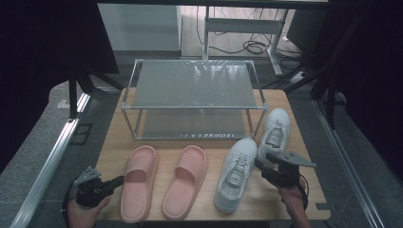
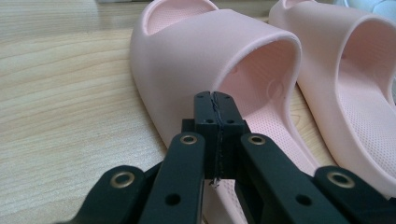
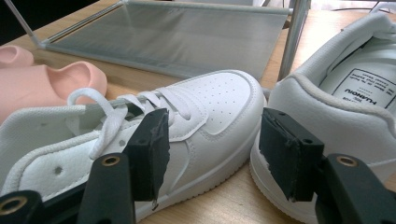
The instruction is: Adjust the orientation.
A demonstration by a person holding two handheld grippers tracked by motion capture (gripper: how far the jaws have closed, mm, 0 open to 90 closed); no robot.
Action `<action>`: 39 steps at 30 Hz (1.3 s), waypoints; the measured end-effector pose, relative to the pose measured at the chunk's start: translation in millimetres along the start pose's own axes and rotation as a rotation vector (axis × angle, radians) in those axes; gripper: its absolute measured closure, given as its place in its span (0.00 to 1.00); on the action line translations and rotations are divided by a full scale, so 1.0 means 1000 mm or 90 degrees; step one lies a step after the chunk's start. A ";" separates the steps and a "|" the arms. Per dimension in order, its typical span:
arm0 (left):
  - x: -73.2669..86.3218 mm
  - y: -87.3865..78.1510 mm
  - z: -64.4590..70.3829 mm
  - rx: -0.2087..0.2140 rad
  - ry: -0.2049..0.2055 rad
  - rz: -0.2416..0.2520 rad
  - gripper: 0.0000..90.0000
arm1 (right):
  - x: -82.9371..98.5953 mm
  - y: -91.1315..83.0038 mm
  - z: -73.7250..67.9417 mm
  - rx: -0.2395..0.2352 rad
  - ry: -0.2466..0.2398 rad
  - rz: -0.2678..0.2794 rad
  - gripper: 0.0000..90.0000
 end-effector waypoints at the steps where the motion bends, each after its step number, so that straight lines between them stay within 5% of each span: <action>1: 0.000 0.000 0.000 0.000 -0.001 0.000 1.00 | 0.000 0.001 -0.001 -0.002 -0.003 -0.001 0.48; 22: -0.022 0.019 -0.021 -0.019 -0.015 -0.013 1.00 | -0.003 -0.001 0.000 -0.003 0.001 0.004 0.48; 30: -0.029 0.015 -0.019 -0.012 -0.014 0.001 0.96 | -0.002 -0.003 0.003 0.005 0.005 0.005 0.48; 39: -0.033 -0.002 0.000 0.019 0.013 0.018 0.77 | -0.003 -0.008 0.004 0.019 0.006 0.009 0.48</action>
Point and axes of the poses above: each handheld gripper's, and its own axes: y roughly forward along the jaws, x roughly out of its underside, z roughly to its right, the point moved 5 cm from there along y, roughly forward along the jaws, and after that the axes turned 13 degrees about -x, right-handed, at the moved point
